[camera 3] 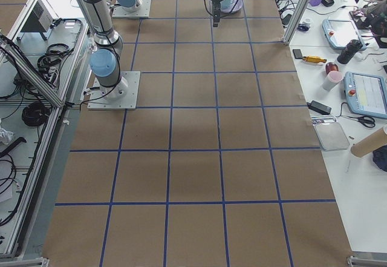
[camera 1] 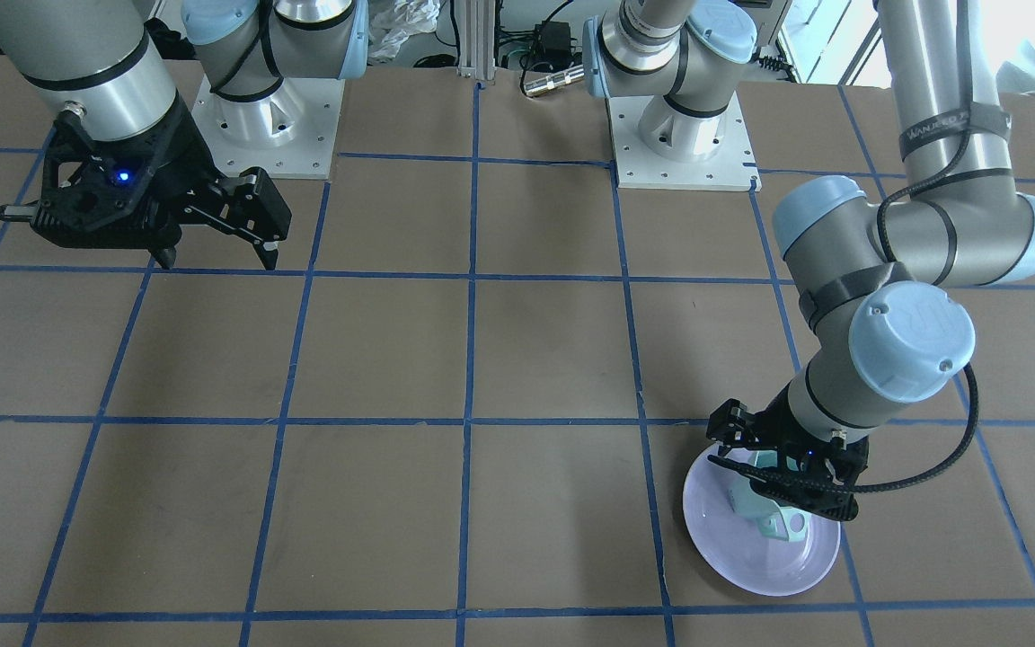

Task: Flip cup and place on plate
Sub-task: 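Lower the cup onto the plate and open the left gripper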

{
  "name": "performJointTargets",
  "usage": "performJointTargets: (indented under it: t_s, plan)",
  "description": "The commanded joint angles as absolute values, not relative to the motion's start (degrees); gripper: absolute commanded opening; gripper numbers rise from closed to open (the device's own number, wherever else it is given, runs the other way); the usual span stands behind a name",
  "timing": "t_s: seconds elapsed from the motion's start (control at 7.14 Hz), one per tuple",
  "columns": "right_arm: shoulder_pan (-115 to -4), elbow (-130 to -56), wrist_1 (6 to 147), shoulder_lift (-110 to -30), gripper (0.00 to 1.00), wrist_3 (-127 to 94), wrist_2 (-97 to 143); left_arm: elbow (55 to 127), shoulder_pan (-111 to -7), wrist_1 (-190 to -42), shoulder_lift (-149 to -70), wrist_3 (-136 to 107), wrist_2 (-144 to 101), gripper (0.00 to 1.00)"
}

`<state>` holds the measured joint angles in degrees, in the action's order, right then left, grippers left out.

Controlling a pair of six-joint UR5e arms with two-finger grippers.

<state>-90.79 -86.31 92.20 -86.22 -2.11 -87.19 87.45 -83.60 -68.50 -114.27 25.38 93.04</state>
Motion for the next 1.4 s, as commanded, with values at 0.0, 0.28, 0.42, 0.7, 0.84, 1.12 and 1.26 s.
performJointTargets:
  t_s: [0.0, 0.28, 0.42, 0.7, 0.84, 1.12, 1.26]
  plan:
    - [-90.8, -86.3, 92.2, -86.2, 1.00, -2.1, -87.2, 87.4, -84.3, -73.8, -108.6, 17.4, 91.3, 1.00]
    - [-90.8, -86.3, 92.2, -86.2, 1.00, -2.1, -87.2, 86.9, -87.2, -78.3, -103.7, 10.8, 91.6, 1.00]
    - [-90.8, -86.3, 92.2, -86.2, 1.00, -2.1, -87.1, 86.7, -88.4, -82.4, -101.4, 7.2, 91.4, 1.00]
    - [-90.8, -86.3, 92.2, -86.2, 1.00, -2.1, -87.1, 86.6, -88.8, -88.4, -96.2, 1.6, 91.1, 1.00]
    - [-90.8, -86.3, 92.2, -86.2, 1.00, -2.1, -87.2, 86.7, -88.8, -91.1, -93.5, 0.9, 90.5, 1.00]
    - [-90.8, -86.3, 92.2, -86.2, 1.00, -2.1, -87.2, 86.7, -88.9, -93.6, -89.8, -2.3, 88.5, 1.00]
    - [-90.8, -86.3, 92.2, -86.2, 1.00, -2.1, -87.1, 87.1, -88.9, -93.5, -89.7, -2.4, 88.9, 1.00]
